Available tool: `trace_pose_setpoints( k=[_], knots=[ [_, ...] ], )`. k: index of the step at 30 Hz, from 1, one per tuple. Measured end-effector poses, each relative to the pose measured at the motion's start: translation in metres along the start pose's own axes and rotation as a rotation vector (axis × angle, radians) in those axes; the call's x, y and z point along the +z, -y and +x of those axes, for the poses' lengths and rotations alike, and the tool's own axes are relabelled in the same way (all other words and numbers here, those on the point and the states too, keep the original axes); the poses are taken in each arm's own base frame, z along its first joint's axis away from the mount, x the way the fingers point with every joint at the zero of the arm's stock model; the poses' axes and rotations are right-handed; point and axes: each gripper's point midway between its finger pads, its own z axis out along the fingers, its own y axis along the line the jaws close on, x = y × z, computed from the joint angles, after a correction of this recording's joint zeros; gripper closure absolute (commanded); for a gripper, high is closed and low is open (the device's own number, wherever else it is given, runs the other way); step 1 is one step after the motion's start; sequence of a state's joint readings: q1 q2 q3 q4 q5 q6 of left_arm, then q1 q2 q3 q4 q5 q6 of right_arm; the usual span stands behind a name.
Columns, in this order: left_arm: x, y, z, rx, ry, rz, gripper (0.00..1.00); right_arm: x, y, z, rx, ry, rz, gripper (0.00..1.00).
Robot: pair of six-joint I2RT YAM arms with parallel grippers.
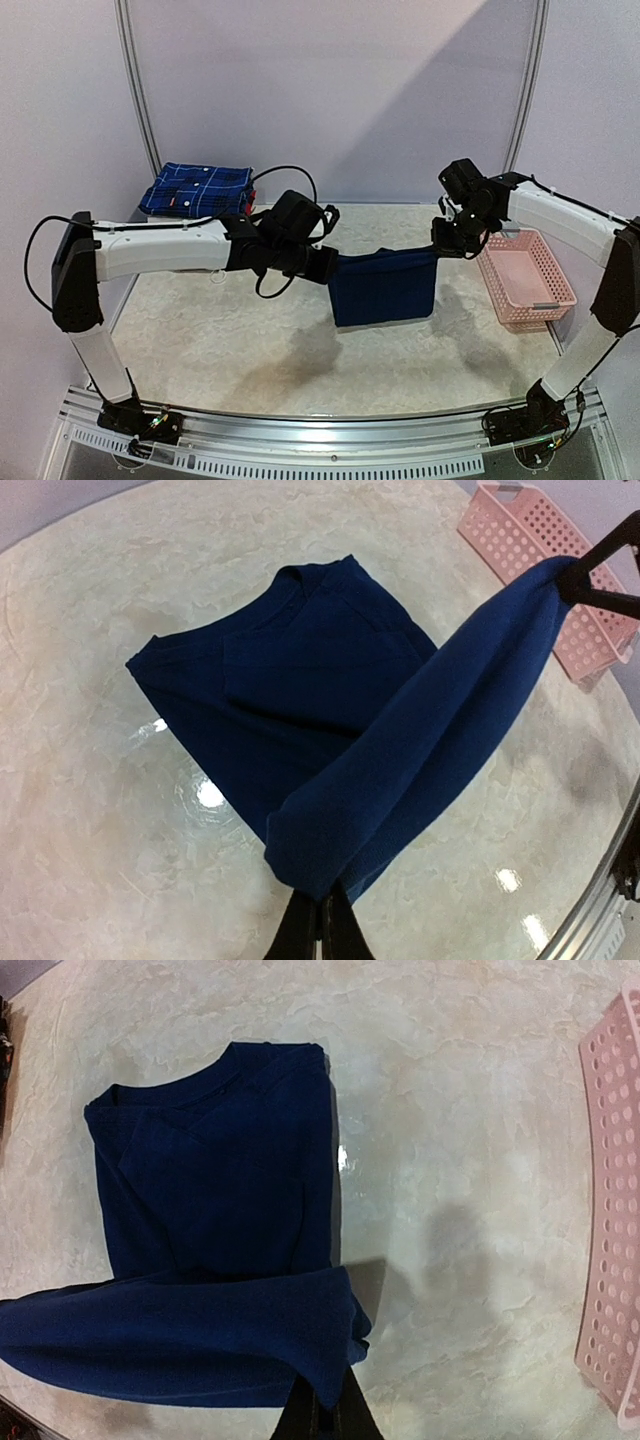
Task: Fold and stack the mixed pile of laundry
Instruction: Fold the 2/3-rectangle-folded T-shirt at the center of the board.
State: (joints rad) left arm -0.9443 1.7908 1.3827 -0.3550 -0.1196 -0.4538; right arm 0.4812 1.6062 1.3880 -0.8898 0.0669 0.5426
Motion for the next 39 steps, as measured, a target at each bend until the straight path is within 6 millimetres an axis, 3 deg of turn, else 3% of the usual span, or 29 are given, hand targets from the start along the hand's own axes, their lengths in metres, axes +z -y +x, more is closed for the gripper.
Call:
trace_pose_setpoints(
  k=[12,19,27,39],
  knots=[
    [0.025,-0.041,-0.017,-0.042,-0.052,-0.015,1.00,0.048,-0.019,-0.044,-0.038,-0.061,-0.028,1.00],
    [0.055,-0.068,-0.024,-0.073,-0.097,-0.013,1.00,0.077,-0.023,-0.064,-0.045,-0.089,-0.035,1.00],
    [0.087,-0.094,-0.023,-0.103,-0.145,0.000,1.00,0.112,-0.024,-0.071,-0.036,-0.140,-0.055,1.00],
    [0.121,-0.108,-0.021,-0.124,-0.184,0.007,1.00,0.141,-0.016,-0.076,-0.012,-0.177,-0.061,0.99]
  ],
)
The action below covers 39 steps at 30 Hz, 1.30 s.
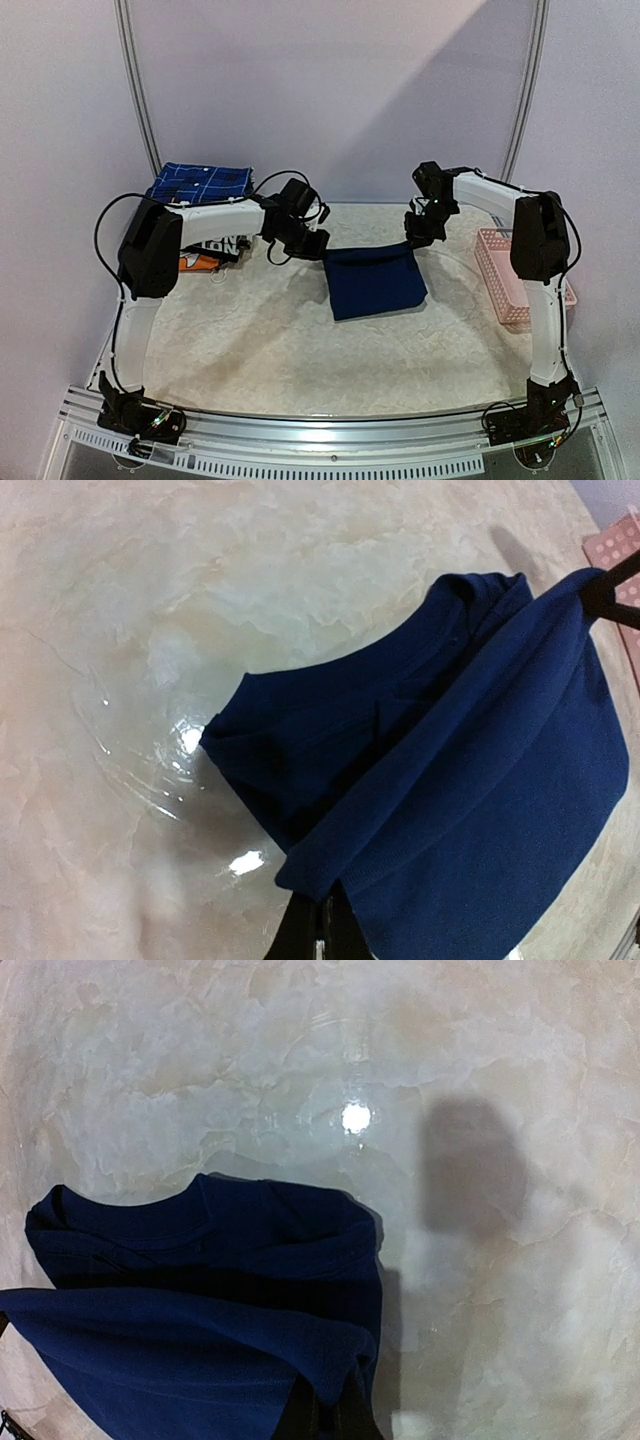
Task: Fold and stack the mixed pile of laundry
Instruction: Fold the 2/3-rectangle-folded T-shirt at the center of the board, then smooth out the square-folded T-shirt at the center of the board.
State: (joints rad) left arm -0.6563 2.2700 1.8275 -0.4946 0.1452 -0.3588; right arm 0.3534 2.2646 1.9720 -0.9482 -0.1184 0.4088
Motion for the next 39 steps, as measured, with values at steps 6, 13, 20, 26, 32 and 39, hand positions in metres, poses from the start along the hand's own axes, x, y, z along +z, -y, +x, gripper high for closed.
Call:
trace_pose_setpoints(
  k=[6,13,20,26,32,39],
  knots=[
    [0.008,-0.008,0.001,-0.008,-0.012,-0.020,1.00,0.008,-0.002,-0.005,0.002,-0.002,-0.025,0.95],
    [0.020,-0.022,-0.003,-0.033,-0.011,-0.046,0.89,0.020,-0.003,-0.017,-0.001,0.008,-0.061,0.56],
    [0.025,-0.058,-0.007,-0.103,-0.008,-0.117,0.41,0.014,0.009,-0.034,0.019,0.050,-0.062,0.40],
    [0.009,-0.078,-0.016,-0.125,0.045,-0.186,0.43,-0.020,0.010,-0.030,0.013,0.117,-0.063,0.31],
    [-0.022,-0.045,-0.021,-0.045,0.110,-0.182,0.65,-0.090,0.008,0.001,-0.003,0.237,-0.109,0.40],
    [-0.018,0.055,-0.036,0.095,0.164,0.056,0.74,-0.104,-0.020,0.055,-0.050,0.258,-0.266,0.63]
  ],
)
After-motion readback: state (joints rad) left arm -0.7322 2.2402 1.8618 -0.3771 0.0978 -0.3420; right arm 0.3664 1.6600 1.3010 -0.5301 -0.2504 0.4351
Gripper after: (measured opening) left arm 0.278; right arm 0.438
